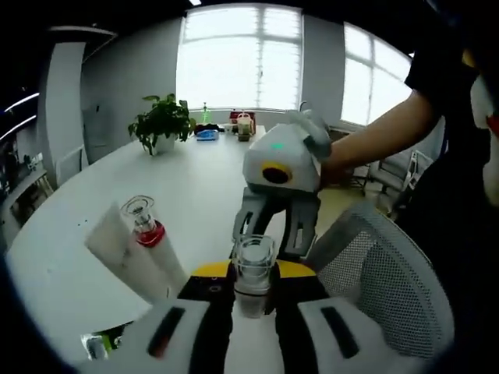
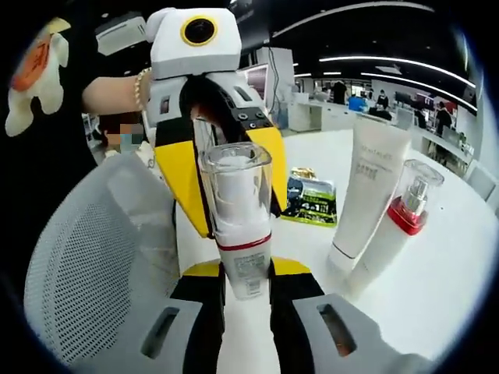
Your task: Arrange the skincare products in the storage area until every visible bottle or jar stands upright without overlapping.
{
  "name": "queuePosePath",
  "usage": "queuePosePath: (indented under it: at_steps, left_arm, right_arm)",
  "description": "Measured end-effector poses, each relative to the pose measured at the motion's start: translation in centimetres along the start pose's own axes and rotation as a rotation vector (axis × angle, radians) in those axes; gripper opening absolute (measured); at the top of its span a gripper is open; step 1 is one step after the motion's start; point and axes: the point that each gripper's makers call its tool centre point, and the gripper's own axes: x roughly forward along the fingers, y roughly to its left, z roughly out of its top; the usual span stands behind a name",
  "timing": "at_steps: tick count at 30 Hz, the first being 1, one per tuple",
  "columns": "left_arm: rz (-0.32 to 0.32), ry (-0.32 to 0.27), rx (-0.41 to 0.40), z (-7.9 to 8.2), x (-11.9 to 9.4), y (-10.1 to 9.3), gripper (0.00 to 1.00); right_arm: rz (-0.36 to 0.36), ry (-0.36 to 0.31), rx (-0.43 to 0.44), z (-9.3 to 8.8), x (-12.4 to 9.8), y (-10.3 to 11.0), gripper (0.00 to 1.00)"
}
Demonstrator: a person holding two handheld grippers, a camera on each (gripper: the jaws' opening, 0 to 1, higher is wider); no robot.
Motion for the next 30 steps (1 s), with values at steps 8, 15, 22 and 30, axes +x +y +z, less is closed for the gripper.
queuePosePath:
  at_steps: [8, 15, 22, 30]
  left_arm:
    - [-0.003, 0.021, -0.023, -1.7, 1.3, 0.6, 0.15]
    - [-0.004, 0.041, -0.028, -3.0, 2.3, 1.0, 0.14]
    - [-0.003, 0.043, -0.059, -3.7, 2.8, 1.4, 0.14]
    - [-0.004, 0.043, -0.075, -3.8, 3.4, 1.9, 0.14]
  right_arm:
    - [-0.016, 0.041, 0.005, -2.0, 0.8, -0.8, 0.21]
    - [-0.009, 0.077, 0.009, -3.7, 1.4, -1.5, 0.21]
    - [0.0, 0.089, 0.012, -4.7, 1.7, -2.0, 0.21]
    - [0.015, 0.095, 0.016, -5.0, 1.8, -2.5, 0.21]
